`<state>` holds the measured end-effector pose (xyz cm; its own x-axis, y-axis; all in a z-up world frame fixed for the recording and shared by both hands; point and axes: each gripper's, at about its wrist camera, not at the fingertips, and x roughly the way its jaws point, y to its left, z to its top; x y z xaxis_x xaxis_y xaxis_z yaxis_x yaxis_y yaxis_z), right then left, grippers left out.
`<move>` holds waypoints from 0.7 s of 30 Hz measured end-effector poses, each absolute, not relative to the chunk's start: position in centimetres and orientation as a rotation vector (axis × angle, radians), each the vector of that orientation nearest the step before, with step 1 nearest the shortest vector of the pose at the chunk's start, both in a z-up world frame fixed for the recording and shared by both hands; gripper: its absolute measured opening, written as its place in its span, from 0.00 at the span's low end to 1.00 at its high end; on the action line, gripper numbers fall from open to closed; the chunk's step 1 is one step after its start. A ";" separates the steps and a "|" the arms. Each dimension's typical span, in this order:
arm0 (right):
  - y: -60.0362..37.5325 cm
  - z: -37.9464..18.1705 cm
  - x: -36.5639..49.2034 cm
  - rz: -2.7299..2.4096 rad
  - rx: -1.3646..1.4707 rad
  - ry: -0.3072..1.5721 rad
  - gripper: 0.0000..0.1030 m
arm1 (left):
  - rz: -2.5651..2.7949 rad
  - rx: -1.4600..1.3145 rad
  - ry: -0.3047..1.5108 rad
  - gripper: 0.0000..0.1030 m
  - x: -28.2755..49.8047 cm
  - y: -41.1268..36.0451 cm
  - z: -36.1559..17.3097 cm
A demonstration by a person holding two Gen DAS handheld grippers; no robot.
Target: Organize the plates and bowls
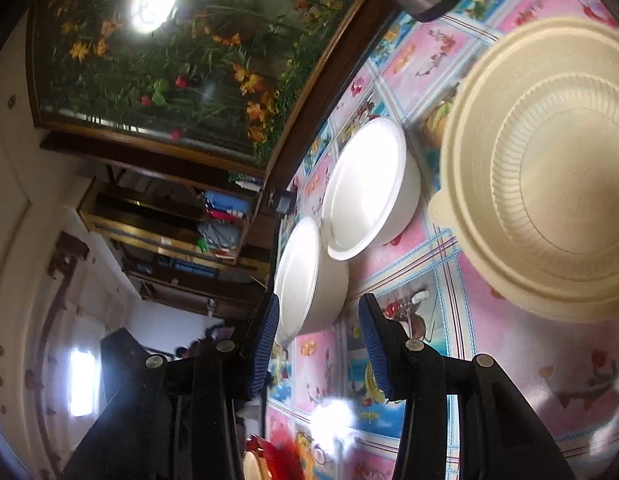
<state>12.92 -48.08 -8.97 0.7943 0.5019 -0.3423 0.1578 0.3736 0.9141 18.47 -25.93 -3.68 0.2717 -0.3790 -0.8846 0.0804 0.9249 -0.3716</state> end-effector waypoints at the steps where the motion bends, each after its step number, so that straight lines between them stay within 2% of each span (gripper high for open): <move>1: -48.3 -9.4 13.1 0.256 1.214 0.660 0.43 | -0.315 -0.283 1.274 0.68 18.4 -26.3 -4.0; 6: -49.9 -11.8 13.2 0.218 1.357 0.680 0.42 | -0.256 -0.351 1.293 0.68 19.8 -27.4 -5.5; 13: -52.0 -9.2 10.7 -0.072 1.224 0.576 0.43 | -0.194 -0.403 1.244 0.68 22.2 -29.2 -5.8; 21: -51.9 -9.0 11.0 -0.018 1.258 0.584 0.43 | -0.183 -0.535 1.270 0.68 24.1 -30.2 -7.8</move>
<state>10.95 -51.93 -9.01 0.8549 0.2994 -0.4237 0.3250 0.3275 0.8872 24.14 -30.25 -7.78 0.3012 -0.4180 -0.8571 -0.1586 0.8643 -0.4773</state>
